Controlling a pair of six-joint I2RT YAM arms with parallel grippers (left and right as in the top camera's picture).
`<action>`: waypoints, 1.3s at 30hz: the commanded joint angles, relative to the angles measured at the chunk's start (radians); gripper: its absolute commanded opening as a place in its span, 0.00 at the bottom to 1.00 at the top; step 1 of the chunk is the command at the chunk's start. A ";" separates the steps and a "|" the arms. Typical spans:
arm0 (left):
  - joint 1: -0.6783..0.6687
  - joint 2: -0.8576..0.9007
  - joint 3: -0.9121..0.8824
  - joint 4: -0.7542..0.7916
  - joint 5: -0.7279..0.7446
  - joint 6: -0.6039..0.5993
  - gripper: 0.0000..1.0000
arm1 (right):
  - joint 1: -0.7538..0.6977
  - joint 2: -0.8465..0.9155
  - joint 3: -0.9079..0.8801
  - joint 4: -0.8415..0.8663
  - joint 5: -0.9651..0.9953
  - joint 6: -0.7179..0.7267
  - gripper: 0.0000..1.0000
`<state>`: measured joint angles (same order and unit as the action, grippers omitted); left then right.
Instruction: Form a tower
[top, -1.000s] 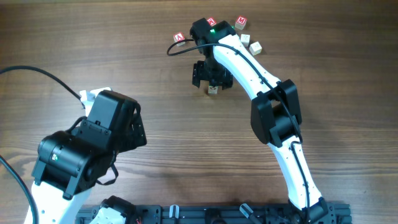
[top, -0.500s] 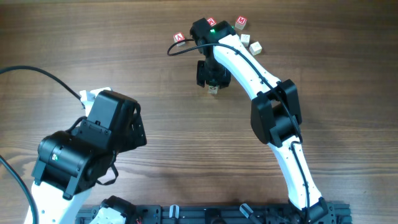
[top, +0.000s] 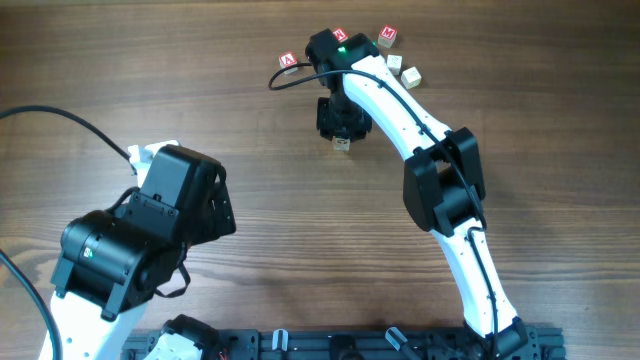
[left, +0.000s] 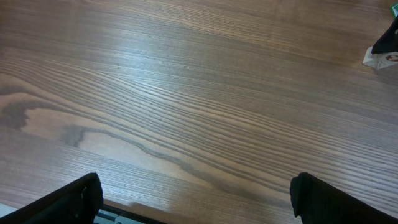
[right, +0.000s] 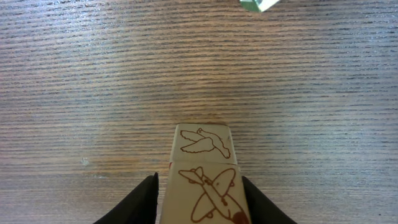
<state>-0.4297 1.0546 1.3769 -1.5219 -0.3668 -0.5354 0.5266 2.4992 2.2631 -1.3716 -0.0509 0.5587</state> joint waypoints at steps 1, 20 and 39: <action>0.003 -0.005 0.000 0.002 -0.008 0.004 1.00 | -0.002 0.016 0.000 0.000 0.018 -0.009 0.38; 0.003 -0.005 0.000 0.002 -0.008 0.005 1.00 | -0.002 0.016 0.000 -0.001 0.051 -0.007 0.39; 0.003 -0.005 0.000 0.002 -0.008 0.005 1.00 | -0.002 0.016 0.000 0.006 0.051 -0.006 0.64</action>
<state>-0.4297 1.0546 1.3769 -1.5219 -0.3668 -0.5358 0.5266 2.4992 2.2631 -1.3701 -0.0177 0.5518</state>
